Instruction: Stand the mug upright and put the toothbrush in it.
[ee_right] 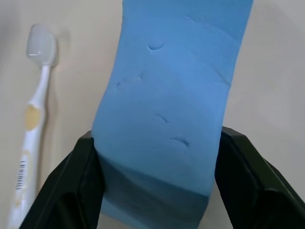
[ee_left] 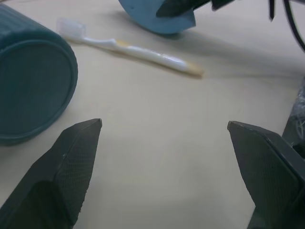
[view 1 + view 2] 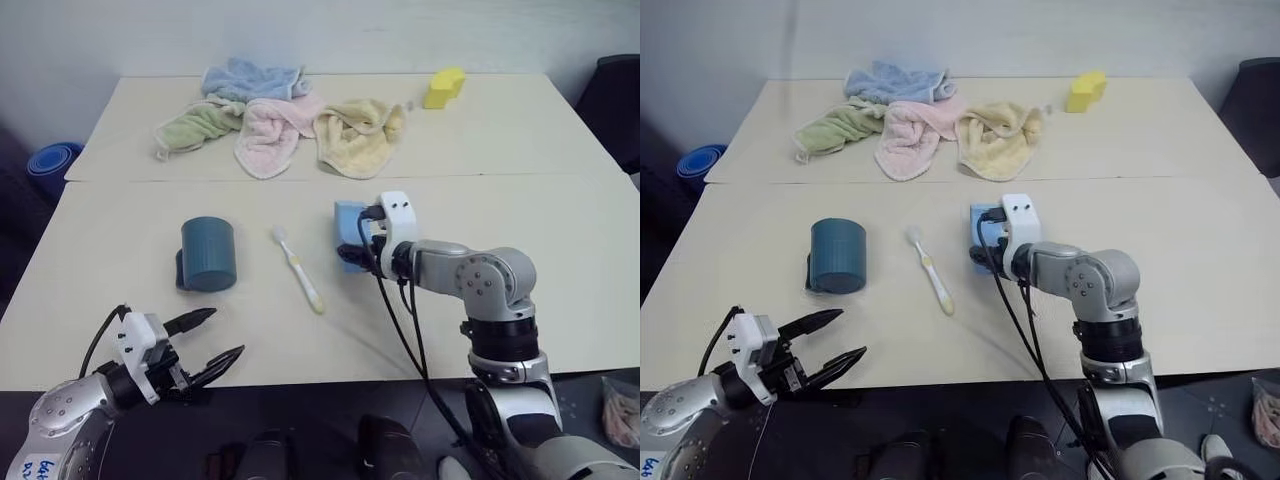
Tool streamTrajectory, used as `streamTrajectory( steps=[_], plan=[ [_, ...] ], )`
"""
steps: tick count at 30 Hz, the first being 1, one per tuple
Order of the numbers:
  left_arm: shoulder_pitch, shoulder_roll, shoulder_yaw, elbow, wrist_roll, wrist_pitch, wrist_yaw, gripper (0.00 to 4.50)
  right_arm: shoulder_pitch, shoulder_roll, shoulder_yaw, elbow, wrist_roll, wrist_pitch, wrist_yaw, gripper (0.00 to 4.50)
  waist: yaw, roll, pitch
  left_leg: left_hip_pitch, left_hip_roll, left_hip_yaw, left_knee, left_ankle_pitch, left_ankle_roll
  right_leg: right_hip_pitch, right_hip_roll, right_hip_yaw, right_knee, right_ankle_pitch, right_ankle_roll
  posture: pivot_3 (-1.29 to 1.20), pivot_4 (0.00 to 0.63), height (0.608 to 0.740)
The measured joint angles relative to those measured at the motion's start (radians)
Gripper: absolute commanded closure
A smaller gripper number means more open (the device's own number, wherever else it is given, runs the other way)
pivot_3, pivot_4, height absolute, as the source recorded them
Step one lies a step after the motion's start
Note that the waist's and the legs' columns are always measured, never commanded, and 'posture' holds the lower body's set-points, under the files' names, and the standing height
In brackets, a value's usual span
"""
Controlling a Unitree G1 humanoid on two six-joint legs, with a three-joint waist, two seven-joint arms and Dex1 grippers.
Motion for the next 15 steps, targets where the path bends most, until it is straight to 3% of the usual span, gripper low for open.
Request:
streamTrajectory(
  steps=[5,8,11,15],
  plan=[
    [-0.086,0.010,-0.027,-0.080,-0.084,0.080,0.007,0.00,0.112,-0.312,-0.033,-0.034,-0.088,-0.260,0.283,1.67,0.023,0.001,0.001,-0.001,0.000,0.000,0.003,-0.001,0.001,0.001,0.000,0.000,-0.003,0.000,0.000,0.00,0.150,0.740],
    [-0.159,0.011,-0.065,-0.108,-0.094,0.110,0.022,0.00,0.137,-0.516,-0.067,0.145,-0.182,-0.342,0.385,1.67,0.034,0.001,0.001,-0.001,-0.001,0.001,0.005,-0.001,0.003,0.005,0.000,0.001,-0.007,0.000,0.001,0.00,0.150,0.740],
    [-0.217,0.005,-0.093,-0.121,-0.104,0.139,0.045,0.00,0.126,-0.604,-0.073,0.359,-0.266,-0.436,0.484,1.67,0.022,0.001,0.001,0.001,0.001,0.002,0.004,-0.001,0.003,0.006,0.001,0.001,-0.007,0.001,0.001,0.00,0.150,0.740],
    [-0.256,0.002,-0.121,-0.127,-0.119,0.157,0.052,0.00,0.022,-0.616,-0.036,0.687,-0.353,-0.596,0.606,1.67,-0.001,0.001,0.000,0.002,0.001,0.004,0.003,-0.001,0.003,0.006,0.001,0.001,-0.007,0.001,0.001,0.00,0.150,0.740]
  ],
)
